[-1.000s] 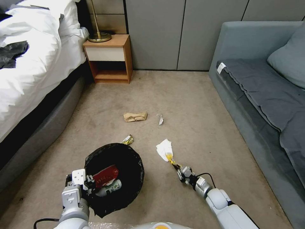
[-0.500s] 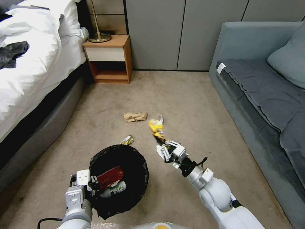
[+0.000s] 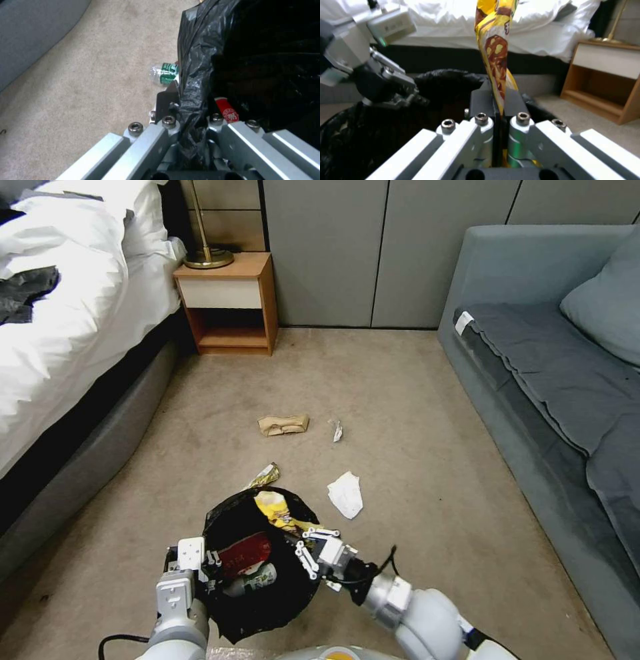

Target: Pick up the trash bin, then pick up the garbage from the floor and place it into the trash bin.

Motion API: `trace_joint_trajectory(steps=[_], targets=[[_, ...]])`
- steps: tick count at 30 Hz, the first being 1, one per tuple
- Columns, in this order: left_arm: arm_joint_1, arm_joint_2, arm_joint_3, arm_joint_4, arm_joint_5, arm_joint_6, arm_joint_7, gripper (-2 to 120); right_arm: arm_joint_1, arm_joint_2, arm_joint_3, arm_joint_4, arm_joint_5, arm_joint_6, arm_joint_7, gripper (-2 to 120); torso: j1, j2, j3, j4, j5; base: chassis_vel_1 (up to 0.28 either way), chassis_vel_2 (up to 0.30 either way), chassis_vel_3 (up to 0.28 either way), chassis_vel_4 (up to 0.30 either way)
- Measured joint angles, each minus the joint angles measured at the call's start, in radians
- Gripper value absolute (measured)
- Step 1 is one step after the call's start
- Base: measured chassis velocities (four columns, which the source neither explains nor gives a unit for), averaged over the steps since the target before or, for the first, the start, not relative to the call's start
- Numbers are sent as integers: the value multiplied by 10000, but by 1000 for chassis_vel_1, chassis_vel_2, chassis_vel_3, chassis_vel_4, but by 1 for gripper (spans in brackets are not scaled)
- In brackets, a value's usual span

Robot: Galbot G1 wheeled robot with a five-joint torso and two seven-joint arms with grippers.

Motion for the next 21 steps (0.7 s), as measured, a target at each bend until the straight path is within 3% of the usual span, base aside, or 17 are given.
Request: trace_joint_trajectory(steps=[10,16,21], targets=[[-71,-63,47,36,2,0,0,0,802,479,-706,-930,-102,-247,262,0,0,0,0,0,0,0,0,0,0],[-155,-114,62,90,1,-1,0,0,954,574,-890,-1057,-145,-423,349,25,0,0,0,-1,-1,0,0,0,0],[-185,-120,70,120,2,0,0,0,851,574,-902,-993,-203,-426,351,38,0,0,0,-1,-1,0,0,0,0]])
